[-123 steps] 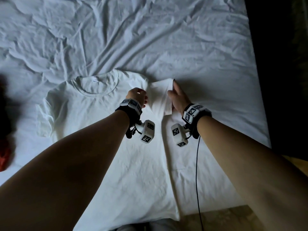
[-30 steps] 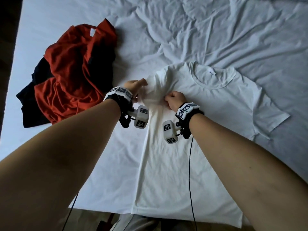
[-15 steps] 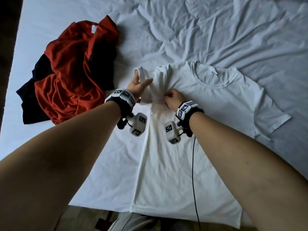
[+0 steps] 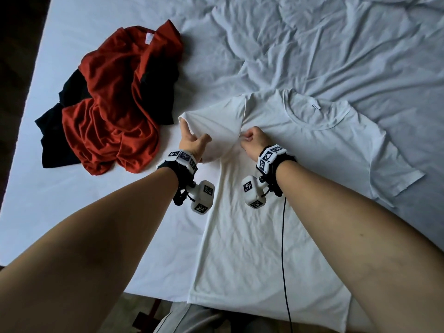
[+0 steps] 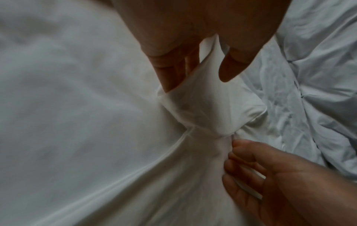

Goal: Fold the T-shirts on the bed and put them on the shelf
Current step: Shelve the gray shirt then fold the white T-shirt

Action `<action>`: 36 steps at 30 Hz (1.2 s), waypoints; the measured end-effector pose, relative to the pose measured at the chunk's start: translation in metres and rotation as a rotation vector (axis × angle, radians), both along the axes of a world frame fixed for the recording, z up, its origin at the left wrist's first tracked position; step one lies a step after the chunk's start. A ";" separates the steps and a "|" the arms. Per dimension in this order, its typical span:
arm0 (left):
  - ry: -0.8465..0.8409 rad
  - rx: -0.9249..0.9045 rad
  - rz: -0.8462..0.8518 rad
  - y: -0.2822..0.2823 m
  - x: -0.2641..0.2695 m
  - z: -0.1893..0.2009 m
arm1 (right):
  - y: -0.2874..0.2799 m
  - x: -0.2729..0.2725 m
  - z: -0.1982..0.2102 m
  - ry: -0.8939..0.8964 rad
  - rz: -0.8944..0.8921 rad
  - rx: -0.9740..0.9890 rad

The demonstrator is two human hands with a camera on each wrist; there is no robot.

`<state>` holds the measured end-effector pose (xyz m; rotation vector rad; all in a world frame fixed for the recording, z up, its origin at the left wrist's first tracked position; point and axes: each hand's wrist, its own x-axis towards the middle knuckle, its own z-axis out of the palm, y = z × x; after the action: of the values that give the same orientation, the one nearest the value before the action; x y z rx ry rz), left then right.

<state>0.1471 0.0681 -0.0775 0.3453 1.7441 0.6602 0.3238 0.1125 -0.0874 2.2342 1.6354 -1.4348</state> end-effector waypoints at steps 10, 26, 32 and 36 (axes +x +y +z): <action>0.393 -0.249 -0.034 0.010 -0.024 0.013 | -0.006 -0.002 0.002 0.025 -0.008 0.069; 0.307 0.030 -0.128 0.022 -0.027 -0.002 | -0.012 -0.010 0.004 0.113 0.037 0.119; 0.378 0.344 -0.385 0.023 0.005 0.030 | -0.010 -0.020 0.035 0.523 -0.393 -0.077; -0.044 0.311 -0.360 0.029 0.032 0.052 | -0.008 -0.018 0.052 0.795 -0.568 -0.335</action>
<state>0.1790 0.0971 -0.0260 0.8327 1.4852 0.6673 0.3058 0.1042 -0.0350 2.1280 0.6944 -2.7462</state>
